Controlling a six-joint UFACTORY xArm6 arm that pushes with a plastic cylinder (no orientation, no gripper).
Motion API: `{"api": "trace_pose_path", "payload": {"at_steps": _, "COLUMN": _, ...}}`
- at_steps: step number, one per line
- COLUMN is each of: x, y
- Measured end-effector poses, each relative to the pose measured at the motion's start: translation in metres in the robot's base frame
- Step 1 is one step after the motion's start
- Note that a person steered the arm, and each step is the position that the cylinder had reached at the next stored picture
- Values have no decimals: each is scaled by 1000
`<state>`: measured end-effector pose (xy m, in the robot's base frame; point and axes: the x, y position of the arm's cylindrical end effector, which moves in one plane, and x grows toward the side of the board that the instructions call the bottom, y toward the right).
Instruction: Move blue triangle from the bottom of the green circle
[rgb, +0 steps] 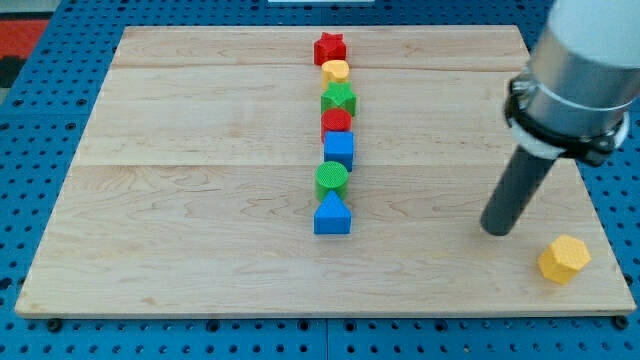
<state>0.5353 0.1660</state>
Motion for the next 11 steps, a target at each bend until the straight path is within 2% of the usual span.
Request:
{"api": "trace_pose_path", "payload": {"at_steps": 3, "x": 34, "y": -134}}
{"api": "trace_pose_path", "payload": {"at_steps": 4, "x": 34, "y": -177}}
{"api": "trace_pose_path", "payload": {"at_steps": 5, "x": 15, "y": -196}}
{"api": "trace_pose_path", "payload": {"at_steps": 7, "x": -16, "y": -198}}
{"api": "trace_pose_path", "payload": {"at_steps": 8, "x": -20, "y": -174}}
{"api": "trace_pose_path", "payload": {"at_steps": 10, "x": -14, "y": -121}}
{"api": "trace_pose_path", "payload": {"at_steps": 11, "x": 12, "y": -107}}
